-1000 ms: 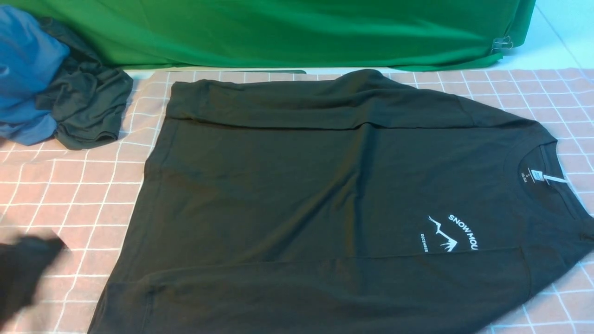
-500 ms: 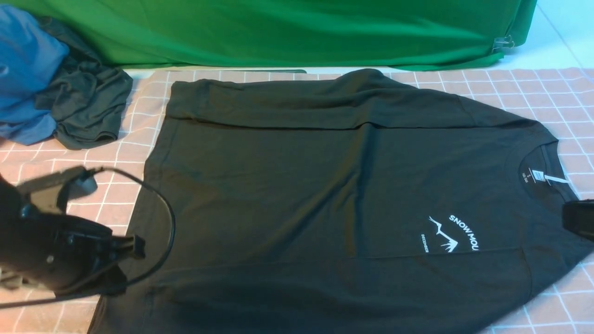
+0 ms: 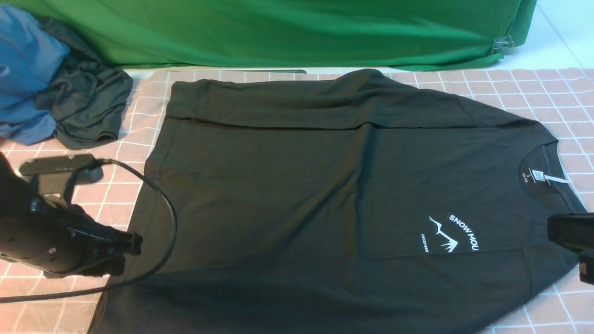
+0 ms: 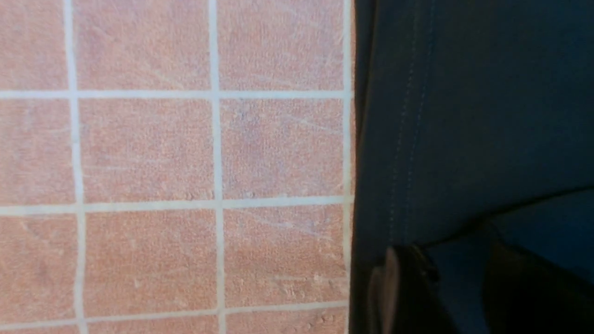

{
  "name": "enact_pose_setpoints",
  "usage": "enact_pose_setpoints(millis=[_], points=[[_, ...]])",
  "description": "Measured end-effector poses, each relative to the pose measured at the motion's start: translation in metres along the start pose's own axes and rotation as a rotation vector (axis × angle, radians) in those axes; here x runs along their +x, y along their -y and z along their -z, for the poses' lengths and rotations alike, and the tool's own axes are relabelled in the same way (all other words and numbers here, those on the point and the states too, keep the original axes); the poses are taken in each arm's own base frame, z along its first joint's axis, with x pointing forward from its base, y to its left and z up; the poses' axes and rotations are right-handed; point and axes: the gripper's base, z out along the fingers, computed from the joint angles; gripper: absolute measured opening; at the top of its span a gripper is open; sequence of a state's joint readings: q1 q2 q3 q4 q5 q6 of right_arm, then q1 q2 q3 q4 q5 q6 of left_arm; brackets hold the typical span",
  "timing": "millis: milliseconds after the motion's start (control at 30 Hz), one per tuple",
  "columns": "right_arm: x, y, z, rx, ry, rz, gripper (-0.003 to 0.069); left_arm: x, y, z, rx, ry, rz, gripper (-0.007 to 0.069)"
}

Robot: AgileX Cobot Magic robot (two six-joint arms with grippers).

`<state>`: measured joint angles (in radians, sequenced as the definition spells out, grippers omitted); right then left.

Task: Fold a long-sleeved shirt over a pink coffee tablecloth.
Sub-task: 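Grasp the left edge of the dark T-shirt lying flat on the table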

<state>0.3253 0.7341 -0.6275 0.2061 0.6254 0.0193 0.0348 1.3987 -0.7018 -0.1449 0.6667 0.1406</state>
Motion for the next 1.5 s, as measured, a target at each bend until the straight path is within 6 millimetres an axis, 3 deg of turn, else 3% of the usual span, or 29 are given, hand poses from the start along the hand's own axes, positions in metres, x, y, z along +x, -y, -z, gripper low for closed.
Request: enact_pose_setpoints(millis=[200,400,567,833,933,1233,1433,1500], points=[[-0.003,0.0,0.0,-0.001,0.031,0.0,0.0039,-0.001,-0.002,-0.017,-0.002,-0.046,-0.002,0.047],[-0.004,0.0,0.0,-0.001,0.049,0.007,0.0039,0.0,-0.003,-0.028,0.002,-0.102,0.003,0.0475],[-0.004,0.0,-0.001,-0.001,0.048,0.011,0.0039,0.001,-0.003,-0.029,0.002,-0.108,0.003,0.0379],[-0.004,0.0,-0.001,-0.001,0.048,0.017,0.0039,0.002,-0.002,-0.029,0.006,-0.119,-0.033,0.0122],[-0.004,0.0,-0.001,-0.001,0.048,0.017,0.0039,0.002,-0.002,-0.028,0.008,-0.126,-0.037,0.0057],[-0.004,0.0,-0.001,-0.001,0.048,0.017,0.0045,-0.013,0.001,-0.002,0.018,-0.104,-0.042,0.0046],[-0.004,0.0,-0.001,-0.001,0.048,0.017,0.005,-0.012,0.001,0.0,0.02,-0.115,-0.029,0.0055],[-0.004,0.0,-0.001,-0.001,0.048,0.017,0.0051,-0.012,0.001,0.0,0.019,-0.115,-0.012,0.009]])
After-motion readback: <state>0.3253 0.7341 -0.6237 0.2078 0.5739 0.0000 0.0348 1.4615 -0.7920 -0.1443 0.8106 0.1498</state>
